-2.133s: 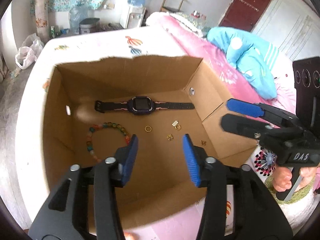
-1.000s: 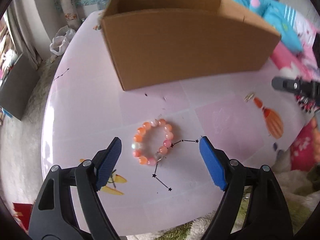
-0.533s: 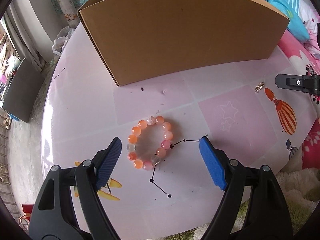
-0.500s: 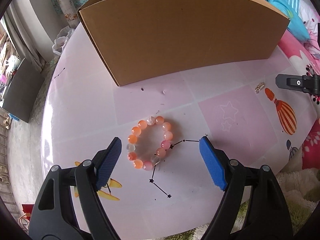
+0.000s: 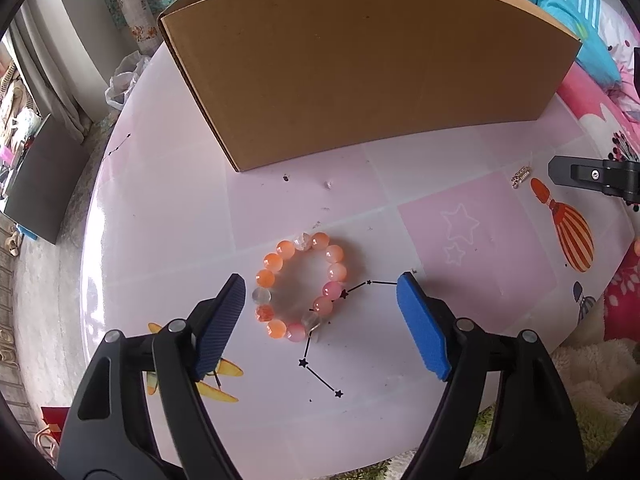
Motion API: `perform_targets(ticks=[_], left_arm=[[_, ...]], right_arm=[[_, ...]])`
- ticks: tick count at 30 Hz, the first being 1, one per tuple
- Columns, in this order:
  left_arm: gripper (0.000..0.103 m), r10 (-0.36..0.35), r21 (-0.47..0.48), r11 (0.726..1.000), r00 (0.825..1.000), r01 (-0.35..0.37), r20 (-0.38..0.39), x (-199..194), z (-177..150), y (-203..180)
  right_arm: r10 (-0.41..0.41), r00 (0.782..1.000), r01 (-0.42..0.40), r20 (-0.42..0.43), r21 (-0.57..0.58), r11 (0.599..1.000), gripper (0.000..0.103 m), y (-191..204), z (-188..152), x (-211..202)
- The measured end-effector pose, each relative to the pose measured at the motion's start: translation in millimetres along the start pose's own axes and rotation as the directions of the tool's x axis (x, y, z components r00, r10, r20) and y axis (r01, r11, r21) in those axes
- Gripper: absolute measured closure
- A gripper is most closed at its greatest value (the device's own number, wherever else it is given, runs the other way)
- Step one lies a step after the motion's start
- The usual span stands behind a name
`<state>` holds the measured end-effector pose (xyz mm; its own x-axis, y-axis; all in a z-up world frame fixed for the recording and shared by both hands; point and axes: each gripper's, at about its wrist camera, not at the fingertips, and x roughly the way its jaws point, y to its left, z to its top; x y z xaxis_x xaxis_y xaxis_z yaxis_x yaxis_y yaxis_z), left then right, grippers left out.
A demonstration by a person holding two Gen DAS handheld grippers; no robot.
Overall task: Organize jewelry
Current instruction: 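Move the left gripper down to the orange-pink beaded bracelet, then close the left gripper on the orange-pink beaded bracelet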
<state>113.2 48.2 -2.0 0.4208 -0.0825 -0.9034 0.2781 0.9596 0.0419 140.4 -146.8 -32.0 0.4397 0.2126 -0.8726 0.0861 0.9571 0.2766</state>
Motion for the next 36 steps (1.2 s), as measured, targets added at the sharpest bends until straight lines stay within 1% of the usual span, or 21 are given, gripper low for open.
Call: perform_targets(ticks=[7, 10, 12, 14, 15, 18, 19, 20, 22, 26, 28, 29, 30, 31, 33, 35, 36], left_arm=[[0.040, -0.021, -0.004, 1.000, 1.000, 0.021, 0.006, -1, 0, -1], [0.048, -0.029, -0.011, 1.000, 0.999, 0.029, 0.015, -2, -1, -1], [0.056, -0.028, -0.020, 0.999, 0.999, 0.029, 0.023, -3, -2, 0], [0.061, -0.035, -0.028, 0.999, 0.999, 0.035, 0.027, -3, -2, 0], [0.065, -0.037, -0.030, 0.999, 0.999, 0.038, 0.031, -3, -2, 1], [0.073, -0.033, -0.032, 0.999, 0.999, 0.035, 0.043, -3, -1, 4], [0.075, -0.030, -0.040, 0.999, 0.999, 0.032, 0.043, -3, -1, 5], [0.077, -0.028, -0.043, 0.999, 0.998, 0.030, 0.049, -3, -1, 5], [0.078, -0.027, -0.045, 0.999, 0.998, 0.030, 0.055, -3, -1, 6], [0.082, -0.025, -0.043, 0.999, 0.997, 0.028, 0.067, -3, -4, 5], [0.082, -0.027, -0.044, 0.999, 0.997, 0.030, 0.071, -3, -4, 5], [0.083, -0.028, -0.044, 0.999, 0.997, 0.031, 0.073, -3, -4, 5], [0.083, -0.029, -0.044, 0.998, 0.997, 0.033, 0.075, -2, -4, 5], [0.083, -0.029, -0.043, 0.999, 0.997, 0.033, 0.077, -3, -5, 5], [0.083, -0.031, -0.041, 0.999, 0.996, 0.034, 0.080, -3, -5, 5], [0.083, -0.034, -0.039, 0.999, 0.996, 0.037, 0.083, -4, -7, 5], [0.083, -0.036, -0.039, 0.998, 0.996, 0.039, 0.085, -4, -8, 5]], right_arm=[[-0.009, 1.000, 0.009, 0.002, -0.008, 1.000, 0.006, 8, 3, 1], [-0.010, 1.000, 0.010, 0.003, -0.012, 1.000, 0.006, 10, 2, 0], [-0.007, 1.000, 0.007, 0.006, -0.012, 1.000, 0.006, 12, 1, -1], [-0.003, 1.000, 0.003, 0.008, -0.013, 1.000, 0.006, 11, 1, -1], [-0.006, 1.000, 0.006, 0.008, -0.013, 1.000, 0.006, 11, 0, -2], [-0.003, 1.000, 0.004, 0.012, -0.022, 1.000, 0.007, 12, -2, -3], [-0.001, 1.000, 0.002, 0.018, -0.027, 1.000, 0.007, 10, -3, -6], [-0.003, 1.000, 0.004, 0.024, -0.038, 0.999, 0.008, 12, -3, -8], [-0.010, 0.999, 0.013, 0.036, -0.075, 0.997, 0.013, 20, -4, -10], [-0.016, 0.999, 0.024, 0.051, -0.160, 0.987, 0.027, 41, -3, -12], [-0.029, 0.998, 0.039, 0.050, -0.215, 0.976, 0.030, 53, -3, -9], [-0.033, 0.998, 0.044, 0.049, -0.235, 0.971, 0.035, 57, -3, -7], [-0.043, 0.998, 0.054, 0.046, -0.266, 0.962, 0.038, 64, -4, -4], [-0.051, 0.998, 0.062, 0.046, -0.283, 0.957, 0.038, 68, -4, -3], [-0.067, 0.997, 0.080, 0.049, -0.322, 0.943, 0.045, 72, -2, 2], [-0.075, 0.996, 0.087, 0.049, -0.348, 0.933, 0.047, 77, -1, 5], [-0.086, 0.995, 0.098, 0.050, -0.363, 0.926, 0.049, 78, 0, 7]])
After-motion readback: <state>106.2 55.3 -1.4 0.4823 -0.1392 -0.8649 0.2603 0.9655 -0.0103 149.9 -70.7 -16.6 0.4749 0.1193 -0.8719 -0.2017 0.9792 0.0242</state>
